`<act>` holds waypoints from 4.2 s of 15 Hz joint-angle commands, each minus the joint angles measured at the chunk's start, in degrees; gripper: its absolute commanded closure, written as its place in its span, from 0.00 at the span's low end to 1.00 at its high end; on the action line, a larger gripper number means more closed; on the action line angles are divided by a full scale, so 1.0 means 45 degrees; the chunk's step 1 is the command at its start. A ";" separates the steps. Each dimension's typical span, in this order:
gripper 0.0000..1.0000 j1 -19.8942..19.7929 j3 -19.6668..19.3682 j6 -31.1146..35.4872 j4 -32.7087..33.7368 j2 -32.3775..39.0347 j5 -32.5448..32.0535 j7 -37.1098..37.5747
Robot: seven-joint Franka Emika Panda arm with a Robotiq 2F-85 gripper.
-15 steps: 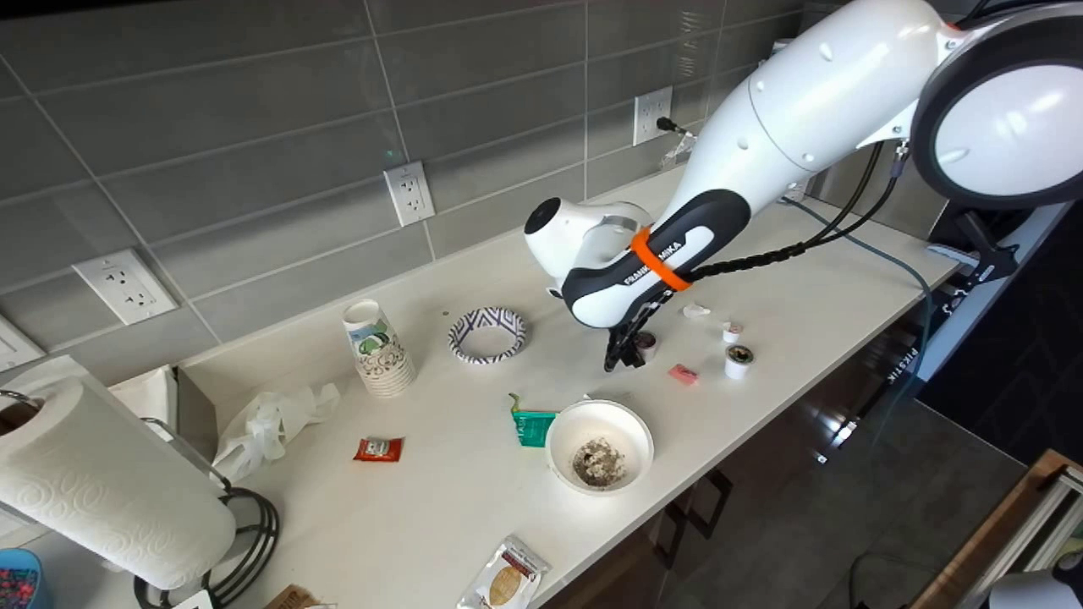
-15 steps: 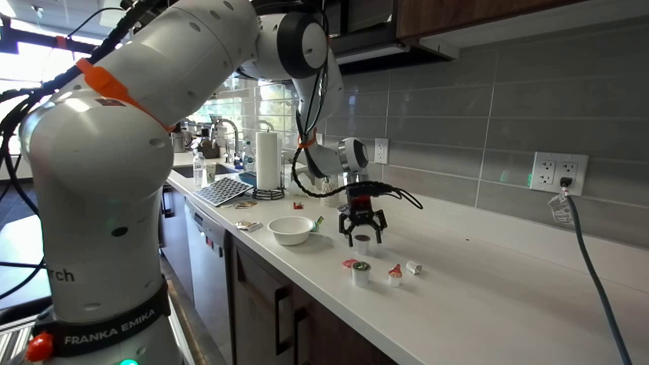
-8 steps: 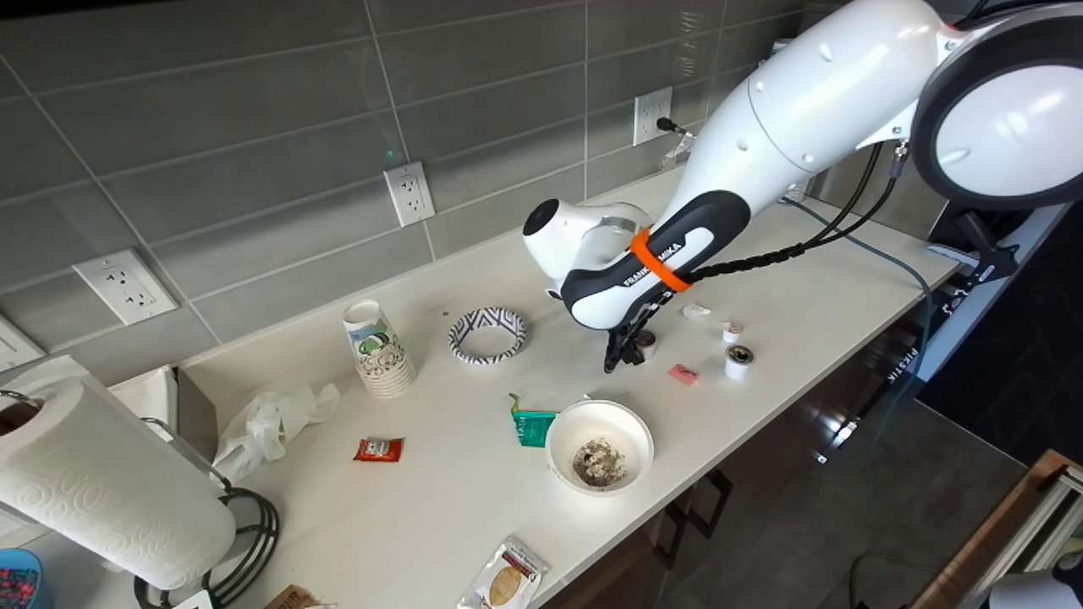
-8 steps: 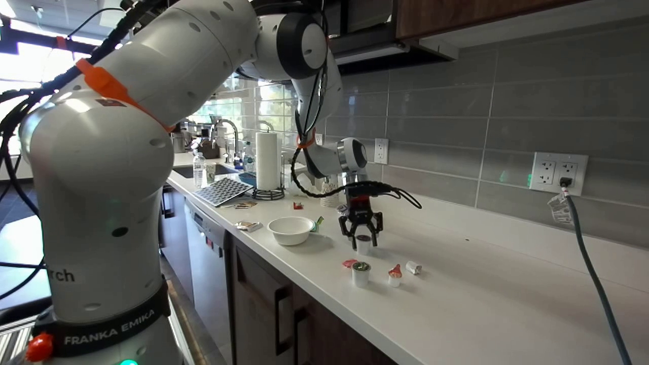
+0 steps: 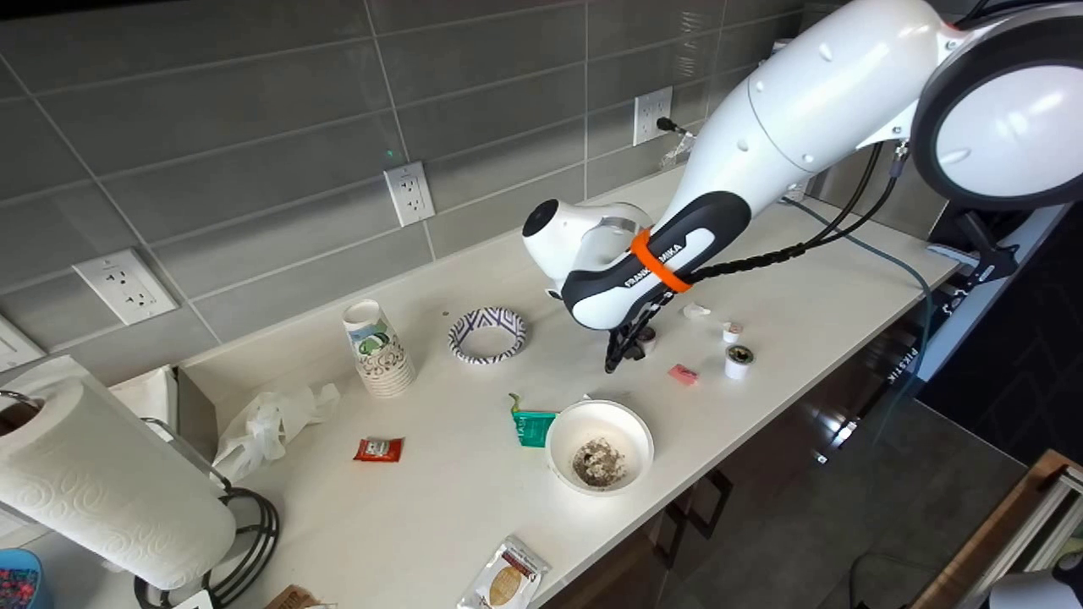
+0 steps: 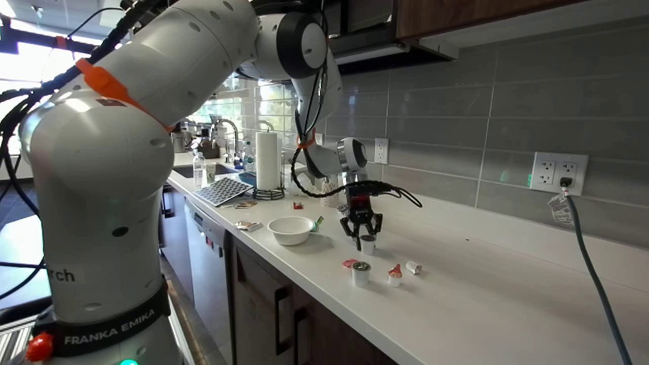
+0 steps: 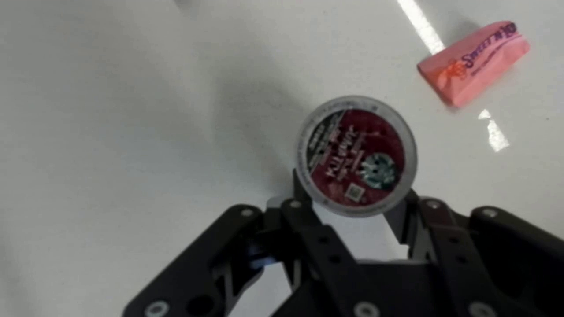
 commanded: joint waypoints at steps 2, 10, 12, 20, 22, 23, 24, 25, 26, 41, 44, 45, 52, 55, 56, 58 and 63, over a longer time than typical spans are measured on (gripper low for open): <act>0.68 0.0139 -0.0075 -0.0364 -0.0059 -0.0080 -0.0280 0.0213; 0.94 0.0152 -0.0122 -0.0531 0.0031 -0.0071 -0.0276 0.0314; 0.70 0.0142 -0.0152 -0.0541 0.0010 -0.0109 -0.0303 0.0325; 0.16 -0.0097 -0.0692 -0.0969 -0.0194 -0.0319 -0.0868 0.0567; 0.03 -0.0159 -0.0745 -0.1163 -0.0199 -0.0294 -0.0964 0.0549; 0.01 -0.0192 -0.0756 -0.1278 -0.0202 -0.0276 -0.1002 0.0540; 0.01 -0.0218 -0.0767 -0.1344 -0.0217 -0.0253 -0.1076 0.0536; 0.00 -0.0252 -0.0757 -0.1397 -0.0223 -0.0236 -0.1114 0.0528; 0.03 -0.0294 -0.0741 -0.1390 -0.0245 -0.0223 -0.1143 0.0522; 0.57 -0.0667 -0.0712 -0.1481 -0.0630 -0.0188 -0.1283 0.0449; 0.72 -0.0721 -0.0702 -0.1521 -0.0629 -0.0214 -0.1233 0.0448; 0.72 -0.0734 -0.0698 -0.1565 -0.0642 -0.0250 -0.1217 0.0464; 0.86 -0.0811 -0.0598 -0.2004 -0.0517 -0.0271 -0.0975 0.0506; 0.94 -0.0788 -0.0568 -0.2067 -0.0472 -0.0288 -0.0984 0.0548; 0.94 -0.0786 -0.0556 -0.2092 -0.0443 -0.0275 -0.0962 0.0566; 0.94 -0.0793 -0.0506 -0.2115 -0.0431 -0.0301 -0.0892 0.0567; 0.94 -0.0807 -0.0220 -0.1903 -0.0936 -0.1086 -0.0589 0.0713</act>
